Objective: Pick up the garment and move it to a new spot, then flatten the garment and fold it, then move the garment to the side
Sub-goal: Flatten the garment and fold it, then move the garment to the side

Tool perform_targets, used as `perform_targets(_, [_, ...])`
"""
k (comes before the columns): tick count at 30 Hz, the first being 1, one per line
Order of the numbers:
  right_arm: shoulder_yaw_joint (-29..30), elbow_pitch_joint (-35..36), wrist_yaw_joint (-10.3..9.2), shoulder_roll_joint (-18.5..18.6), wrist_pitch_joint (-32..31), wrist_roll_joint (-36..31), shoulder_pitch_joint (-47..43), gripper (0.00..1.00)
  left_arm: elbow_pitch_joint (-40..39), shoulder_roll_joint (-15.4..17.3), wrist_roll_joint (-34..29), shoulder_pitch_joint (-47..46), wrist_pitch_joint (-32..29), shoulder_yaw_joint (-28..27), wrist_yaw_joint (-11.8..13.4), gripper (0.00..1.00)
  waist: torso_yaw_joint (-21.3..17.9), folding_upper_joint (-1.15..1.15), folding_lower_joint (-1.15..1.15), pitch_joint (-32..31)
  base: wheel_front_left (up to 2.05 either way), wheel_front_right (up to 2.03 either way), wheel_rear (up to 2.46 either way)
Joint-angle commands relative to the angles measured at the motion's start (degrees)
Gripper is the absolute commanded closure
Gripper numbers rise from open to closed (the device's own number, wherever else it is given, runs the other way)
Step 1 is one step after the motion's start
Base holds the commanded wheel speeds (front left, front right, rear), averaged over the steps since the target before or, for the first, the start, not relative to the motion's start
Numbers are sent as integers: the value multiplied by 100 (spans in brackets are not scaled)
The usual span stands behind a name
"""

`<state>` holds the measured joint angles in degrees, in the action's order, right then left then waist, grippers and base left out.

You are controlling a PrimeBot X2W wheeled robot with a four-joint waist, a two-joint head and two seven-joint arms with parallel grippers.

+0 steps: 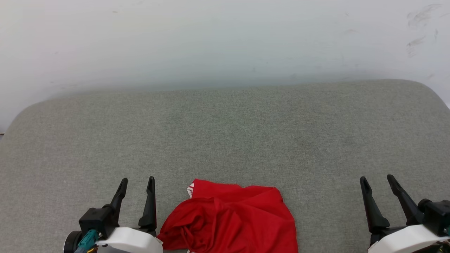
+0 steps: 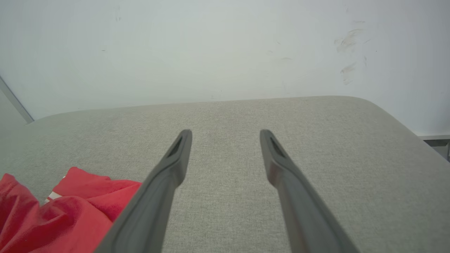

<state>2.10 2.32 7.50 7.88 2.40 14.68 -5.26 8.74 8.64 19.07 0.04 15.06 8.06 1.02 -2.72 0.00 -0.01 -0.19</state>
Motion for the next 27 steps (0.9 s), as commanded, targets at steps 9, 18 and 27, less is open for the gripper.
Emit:
perform_targets(9, [108, 394, -3, -126, -383, -118, -278, 0, -30, -48, -130, 31, 11, -103, -48, 0, 15, 0, 1, 27, 0, 0, 0])
perform_targets(18, [456, 133, -4, -11, -1187, 1034, -158, 0, -76, -138, -209, -147, 11, -186, -127, 0, 205, 0, 1, 147, 0, 0, 0])
perform_targets(27, [255, -606, -3, 638, -3076, 2608, 19, 0, -179, -301, -290, -316, 11, -257, -219, 0, 622, 0, 1, 349, 0, 0, 0])
